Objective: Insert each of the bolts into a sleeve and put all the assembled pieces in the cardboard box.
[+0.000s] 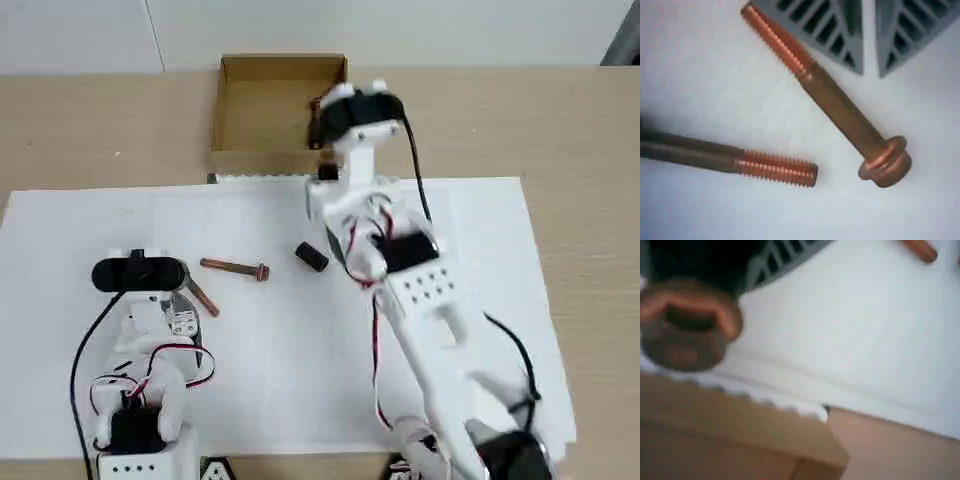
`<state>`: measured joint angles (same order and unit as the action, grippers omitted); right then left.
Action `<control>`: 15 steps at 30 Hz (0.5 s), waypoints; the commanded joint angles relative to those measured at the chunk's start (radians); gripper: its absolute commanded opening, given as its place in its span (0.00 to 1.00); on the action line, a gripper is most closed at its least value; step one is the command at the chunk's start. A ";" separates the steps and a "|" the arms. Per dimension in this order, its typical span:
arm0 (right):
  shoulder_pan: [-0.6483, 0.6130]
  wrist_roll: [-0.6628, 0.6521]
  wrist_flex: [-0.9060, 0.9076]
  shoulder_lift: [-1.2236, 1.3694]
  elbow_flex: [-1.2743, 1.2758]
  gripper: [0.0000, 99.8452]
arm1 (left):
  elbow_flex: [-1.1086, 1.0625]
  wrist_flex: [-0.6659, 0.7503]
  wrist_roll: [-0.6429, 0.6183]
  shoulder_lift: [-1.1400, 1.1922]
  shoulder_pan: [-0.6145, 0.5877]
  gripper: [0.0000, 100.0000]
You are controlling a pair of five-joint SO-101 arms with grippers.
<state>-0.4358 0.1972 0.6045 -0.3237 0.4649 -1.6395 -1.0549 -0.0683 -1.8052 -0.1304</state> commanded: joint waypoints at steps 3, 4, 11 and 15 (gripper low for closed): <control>0.008 -0.109 -0.005 0.183 -0.295 0.00 | 0.004 0.018 0.003 -0.012 0.000 0.01; 0.008 -0.121 -0.005 0.222 -0.338 0.00 | 0.004 0.018 0.003 -0.012 0.000 0.01; 0.008 -0.190 -0.013 0.504 -0.664 0.00 | 0.004 0.018 0.006 -0.012 0.000 0.01; 0.008 -0.206 -0.122 0.645 -0.779 0.00 | 0.004 0.018 0.006 -0.012 0.000 0.01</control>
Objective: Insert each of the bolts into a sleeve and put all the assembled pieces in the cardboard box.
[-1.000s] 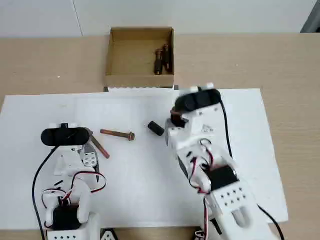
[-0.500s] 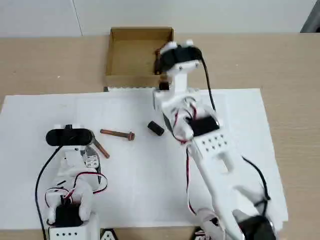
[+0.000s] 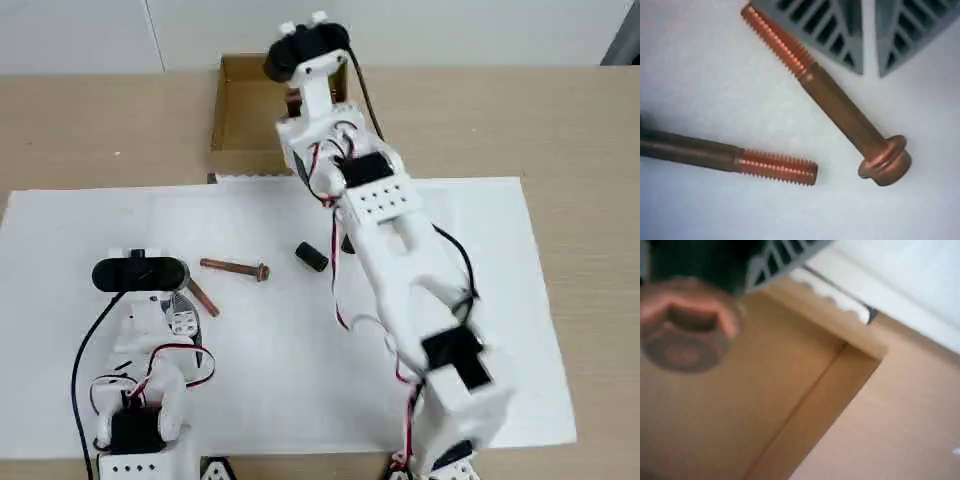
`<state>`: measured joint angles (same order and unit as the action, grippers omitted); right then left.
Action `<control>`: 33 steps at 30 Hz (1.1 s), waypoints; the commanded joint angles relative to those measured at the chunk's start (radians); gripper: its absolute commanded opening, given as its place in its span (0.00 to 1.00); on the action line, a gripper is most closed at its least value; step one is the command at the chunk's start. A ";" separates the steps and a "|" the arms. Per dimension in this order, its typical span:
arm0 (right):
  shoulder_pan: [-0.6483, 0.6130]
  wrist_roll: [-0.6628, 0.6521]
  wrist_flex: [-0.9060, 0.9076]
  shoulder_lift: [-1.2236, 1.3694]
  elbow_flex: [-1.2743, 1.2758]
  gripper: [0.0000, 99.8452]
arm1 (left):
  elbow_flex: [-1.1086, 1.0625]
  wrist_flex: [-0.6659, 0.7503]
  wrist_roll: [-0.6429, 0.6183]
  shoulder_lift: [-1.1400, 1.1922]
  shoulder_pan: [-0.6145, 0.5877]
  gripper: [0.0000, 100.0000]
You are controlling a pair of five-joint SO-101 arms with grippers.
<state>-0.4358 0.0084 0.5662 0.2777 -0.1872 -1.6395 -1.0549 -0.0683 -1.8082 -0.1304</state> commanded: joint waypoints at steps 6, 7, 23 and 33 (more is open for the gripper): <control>-0.010 -0.103 -0.228 0.205 -0.175 0.00 | 0.004 0.018 0.005 -0.009 0.000 0.01; -0.013 -0.118 -0.242 0.225 -0.175 0.00 | 0.004 0.018 0.005 -0.009 0.000 0.01; -0.019 -0.195 -0.217 0.317 -0.175 0.12 | 0.004 0.018 0.003 -0.009 0.000 0.01; -0.030 -0.189 -0.102 0.236 -0.176 0.12 | 0.004 0.018 0.003 -0.009 0.000 0.01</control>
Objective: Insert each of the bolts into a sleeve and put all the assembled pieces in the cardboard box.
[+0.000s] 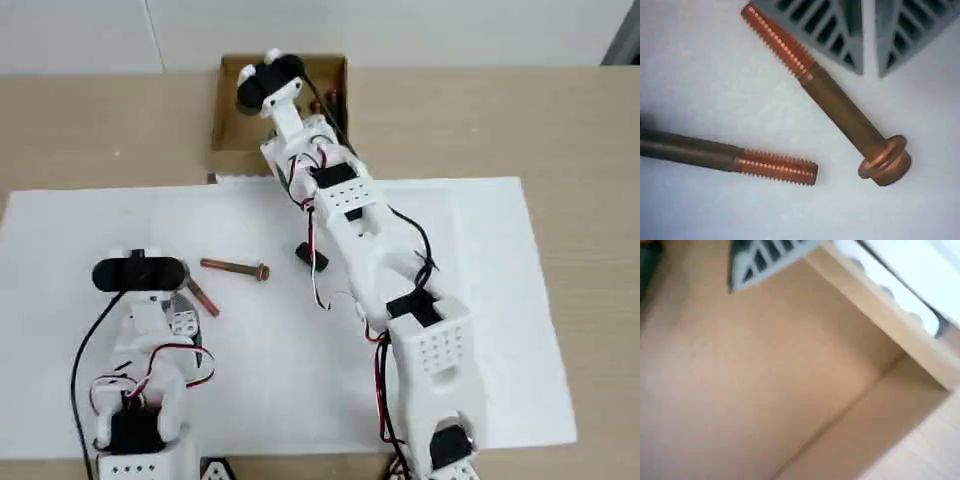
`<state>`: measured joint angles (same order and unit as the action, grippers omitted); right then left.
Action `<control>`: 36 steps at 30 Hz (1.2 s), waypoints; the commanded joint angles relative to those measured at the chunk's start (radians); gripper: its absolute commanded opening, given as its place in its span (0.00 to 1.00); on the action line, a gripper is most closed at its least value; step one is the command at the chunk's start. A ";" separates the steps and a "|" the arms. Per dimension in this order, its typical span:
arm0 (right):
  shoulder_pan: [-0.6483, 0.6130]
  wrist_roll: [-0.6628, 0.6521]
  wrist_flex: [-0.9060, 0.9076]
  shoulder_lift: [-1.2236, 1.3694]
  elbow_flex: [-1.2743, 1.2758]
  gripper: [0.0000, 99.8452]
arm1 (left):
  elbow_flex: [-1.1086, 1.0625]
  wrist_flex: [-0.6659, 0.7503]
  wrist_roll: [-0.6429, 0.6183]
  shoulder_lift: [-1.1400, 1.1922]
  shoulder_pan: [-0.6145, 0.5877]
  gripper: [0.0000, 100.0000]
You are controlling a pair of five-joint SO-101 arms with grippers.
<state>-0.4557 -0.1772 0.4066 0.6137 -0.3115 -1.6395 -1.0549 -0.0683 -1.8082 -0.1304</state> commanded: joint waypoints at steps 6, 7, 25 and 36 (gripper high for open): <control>-0.027 -0.002 0.298 -0.226 -0.051 0.12 | 0.004 0.018 0.003 -0.009 0.000 0.01; -0.027 -0.002 0.332 -0.251 -0.051 0.12 | 0.004 0.018 0.003 -0.009 0.000 0.01; -0.024 0.160 0.840 -0.518 -0.051 0.12 | 0.004 0.018 0.002 -0.009 0.000 0.01; -0.019 0.476 1.211 -0.578 -0.051 0.12 | 0.004 0.018 0.002 -0.009 0.000 0.01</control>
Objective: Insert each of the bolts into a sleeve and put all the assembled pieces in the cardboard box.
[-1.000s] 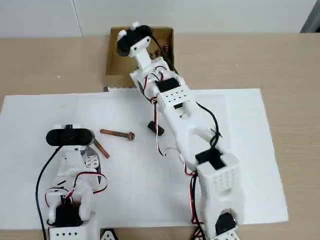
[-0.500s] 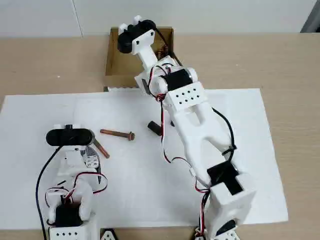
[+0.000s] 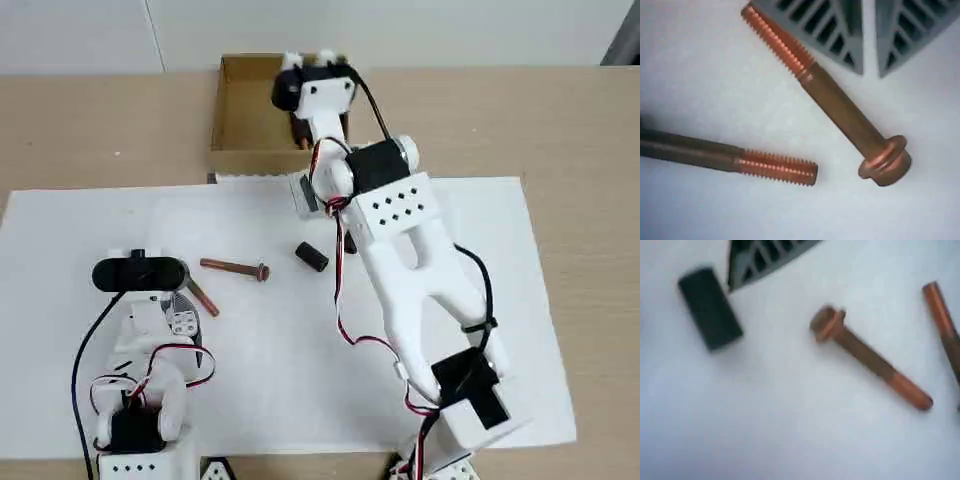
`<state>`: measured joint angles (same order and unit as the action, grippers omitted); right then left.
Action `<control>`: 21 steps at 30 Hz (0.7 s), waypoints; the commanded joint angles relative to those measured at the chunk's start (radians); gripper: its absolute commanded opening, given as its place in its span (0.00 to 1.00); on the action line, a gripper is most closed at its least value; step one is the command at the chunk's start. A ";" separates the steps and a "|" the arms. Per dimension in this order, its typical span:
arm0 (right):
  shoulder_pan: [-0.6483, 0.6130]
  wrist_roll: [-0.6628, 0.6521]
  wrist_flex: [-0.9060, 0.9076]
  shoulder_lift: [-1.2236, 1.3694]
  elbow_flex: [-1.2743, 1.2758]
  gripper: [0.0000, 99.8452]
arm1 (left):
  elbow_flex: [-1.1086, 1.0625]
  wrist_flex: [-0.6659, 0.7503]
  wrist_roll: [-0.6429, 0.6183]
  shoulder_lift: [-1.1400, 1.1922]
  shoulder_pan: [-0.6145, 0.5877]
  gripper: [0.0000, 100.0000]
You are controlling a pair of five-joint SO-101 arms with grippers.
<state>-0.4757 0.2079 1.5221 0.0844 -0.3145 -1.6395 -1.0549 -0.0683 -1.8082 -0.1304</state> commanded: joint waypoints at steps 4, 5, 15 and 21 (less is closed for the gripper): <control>0.007 0.206 0.142 -0.038 -0.008 0.12 | 0.004 0.018 0.002 -0.009 0.000 0.01; 0.010 0.222 0.139 -0.036 0.009 0.12 | 0.004 0.018 0.002 -0.009 0.000 0.01; 0.065 0.273 -0.016 0.110 0.110 0.12 | 0.004 0.018 0.002 -0.009 0.000 0.01; 0.076 0.275 -0.145 0.232 0.110 0.12 | 0.004 0.018 0.002 -0.009 0.000 0.01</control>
<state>-0.4112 0.4718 1.4362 0.2961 -0.1995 -1.6395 -1.0549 -0.0683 -1.8082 -0.1304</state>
